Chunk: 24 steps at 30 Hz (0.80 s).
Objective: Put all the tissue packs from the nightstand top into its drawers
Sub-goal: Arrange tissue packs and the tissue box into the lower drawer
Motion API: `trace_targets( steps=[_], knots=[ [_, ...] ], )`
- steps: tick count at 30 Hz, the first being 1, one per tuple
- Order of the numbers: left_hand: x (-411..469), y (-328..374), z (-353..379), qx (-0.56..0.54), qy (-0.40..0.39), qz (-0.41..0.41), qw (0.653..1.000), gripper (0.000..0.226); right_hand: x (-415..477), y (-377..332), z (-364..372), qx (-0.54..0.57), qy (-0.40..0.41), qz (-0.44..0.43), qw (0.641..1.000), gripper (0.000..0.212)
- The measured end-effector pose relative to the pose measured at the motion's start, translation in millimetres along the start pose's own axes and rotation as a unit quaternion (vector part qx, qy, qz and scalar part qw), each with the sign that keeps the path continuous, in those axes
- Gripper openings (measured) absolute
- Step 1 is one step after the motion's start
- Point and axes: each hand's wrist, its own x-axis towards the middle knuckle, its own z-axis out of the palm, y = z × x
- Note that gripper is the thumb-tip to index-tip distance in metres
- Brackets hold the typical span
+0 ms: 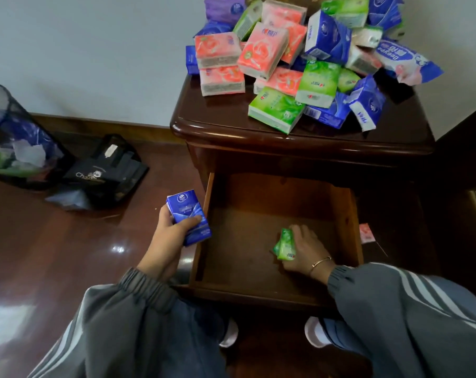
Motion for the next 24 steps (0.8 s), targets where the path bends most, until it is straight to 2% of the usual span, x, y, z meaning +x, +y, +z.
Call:
trace_targets(
  steps=[4, 7, 11, 13, 15, 17, 19, 21, 24],
  knots=[
    [6, 4, -14, -0.036, 0.036, 0.004, 0.999, 0.048, 4, -10, 5, 0.006, -0.002, -0.012, 1.000, 0.094],
    [7, 8, -23, -0.052, 0.046, 0.000, 0.998, 0.052, 10, -42, 13, 0.021, -0.047, -0.086, 0.995, 0.098],
    [5, 9, -33, -0.047, 0.065, -0.008, 0.997, 0.051, 20, -102, 29, 0.039, -0.082, -0.164, 0.982, 0.094],
    [4, 10, -38, -0.045, 0.075, -0.010, 0.996, 0.049, 25, -122, 33, 0.085, -0.116, -0.171, 0.975, 0.097],
    [3, 9, -40, -0.043, 0.077, -0.008, 0.996, 0.046, 27, -129, 35, 0.117, -0.174, -0.171, 0.963, 0.110],
    [2, 9, -42, -0.040, 0.072, -0.010, 0.997, 0.043, 28, -126, 31, 0.159, -0.227, -0.134, 0.951, 0.115],
    [1, 8, -41, -0.041, 0.064, -0.013, 0.997, 0.042, 30, -118, 26, 0.214, -0.238, -0.076, 0.944, 0.098],
    [1, 8, -39, -0.040, 0.057, -0.016, 0.997, 0.040, 29, -112, 25, 0.257, -0.206, -0.028, 0.944, 0.071],
    [1, 10, -34, -0.032, 0.052, -0.020, 0.998, 0.043, 24, -120, 30, 0.279, -0.155, 0.021, 0.947, 0.051]
  ],
)
